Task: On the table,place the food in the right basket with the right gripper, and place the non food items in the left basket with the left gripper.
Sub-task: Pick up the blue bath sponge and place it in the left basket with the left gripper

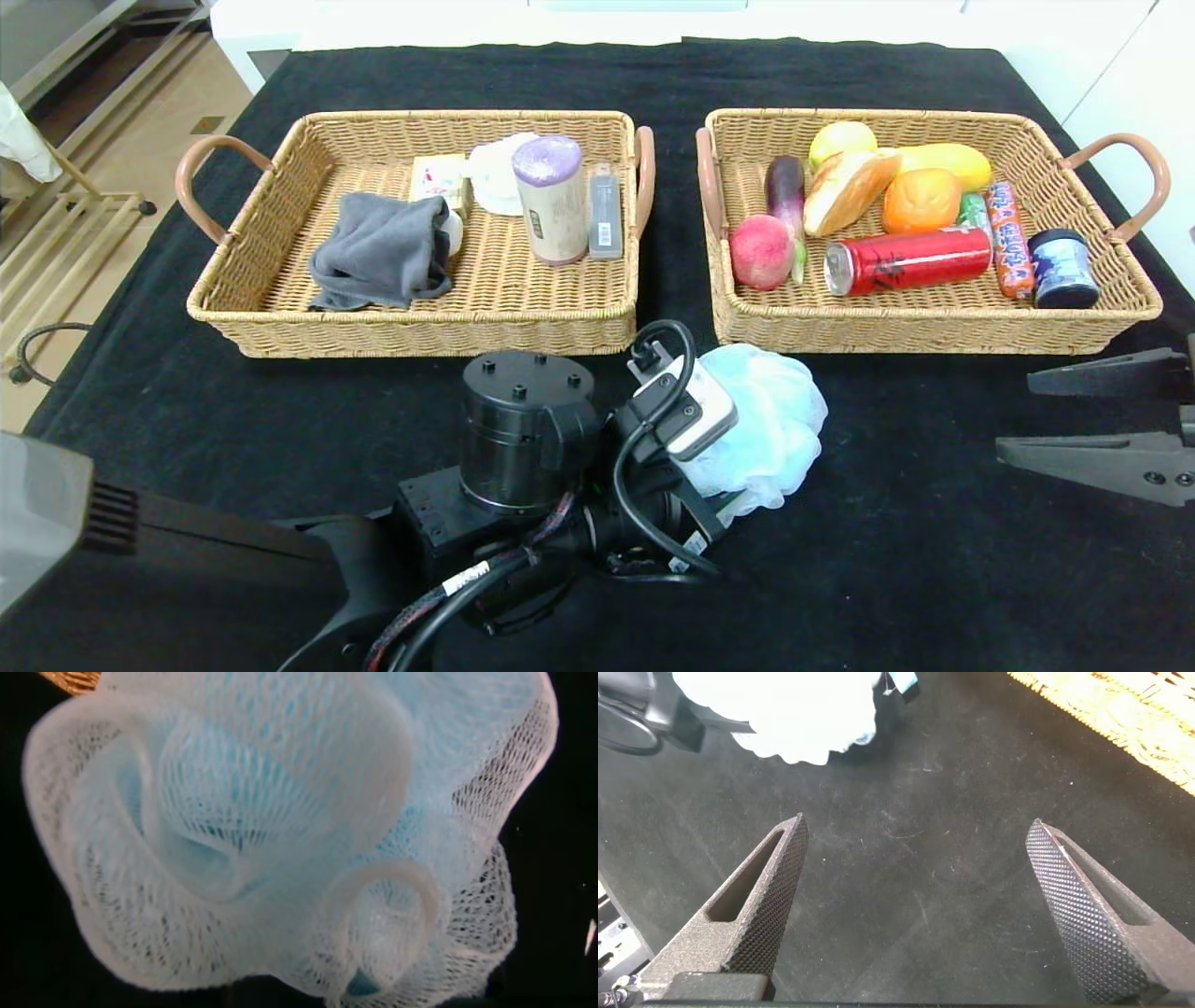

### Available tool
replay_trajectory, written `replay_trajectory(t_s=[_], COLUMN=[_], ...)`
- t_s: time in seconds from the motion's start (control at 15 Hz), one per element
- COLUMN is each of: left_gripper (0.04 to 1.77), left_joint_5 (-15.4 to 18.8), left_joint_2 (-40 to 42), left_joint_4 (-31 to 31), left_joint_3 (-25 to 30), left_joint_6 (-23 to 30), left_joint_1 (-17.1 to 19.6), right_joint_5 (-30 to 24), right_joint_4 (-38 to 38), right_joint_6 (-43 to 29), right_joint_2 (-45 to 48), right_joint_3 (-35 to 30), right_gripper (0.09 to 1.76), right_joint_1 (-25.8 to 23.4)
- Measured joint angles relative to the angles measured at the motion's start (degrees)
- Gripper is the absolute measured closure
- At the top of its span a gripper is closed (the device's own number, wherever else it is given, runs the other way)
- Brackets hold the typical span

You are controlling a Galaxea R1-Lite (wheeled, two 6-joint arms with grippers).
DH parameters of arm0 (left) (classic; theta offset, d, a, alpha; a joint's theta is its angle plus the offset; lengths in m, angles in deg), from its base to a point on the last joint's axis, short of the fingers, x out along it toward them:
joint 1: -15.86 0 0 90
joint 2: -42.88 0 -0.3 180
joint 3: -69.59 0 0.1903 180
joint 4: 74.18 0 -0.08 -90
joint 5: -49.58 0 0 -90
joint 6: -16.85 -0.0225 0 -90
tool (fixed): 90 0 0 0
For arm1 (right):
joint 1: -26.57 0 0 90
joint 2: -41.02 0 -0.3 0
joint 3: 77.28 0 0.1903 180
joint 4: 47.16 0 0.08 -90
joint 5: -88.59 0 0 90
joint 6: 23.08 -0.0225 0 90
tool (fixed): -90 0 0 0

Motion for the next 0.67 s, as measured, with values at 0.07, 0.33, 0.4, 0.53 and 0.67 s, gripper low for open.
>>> replay_trajectory(t_s=[0.07,0.33,0.4,0.53,0.67], left_gripper=[1.13,1.15,1.15,1.15,1.16], left_joint_5=[-0.02,-0.04,-0.23,-1.29,-2.77], left_joint_2=[0.77,5.58,6.97,10.08,12.98], left_joint_4=[-1.44,-9.48,-11.39,-17.21,-22.81], left_joint_3=[0.11,-1.38,-2.07,-3.80,-6.36], left_joint_6=[0.00,-0.02,0.00,-0.06,-0.11], left_joint_1=[-0.06,-0.28,-0.28,-0.20,-0.01], right_joint_5=[0.00,0.00,0.00,0.00,0.00], right_joint_4=[0.00,0.00,0.00,-0.01,-0.01], right_joint_6=[0.01,0.00,-0.02,0.00,0.01], right_joint_2=[-0.06,-0.39,-0.44,-0.45,-0.45], right_joint_3=[0.00,0.00,-0.02,-0.09,-0.16], right_gripper=[0.14,0.14,0.14,0.14,0.14], right_joint_1=[0.00,0.02,0.02,0.05,0.16])
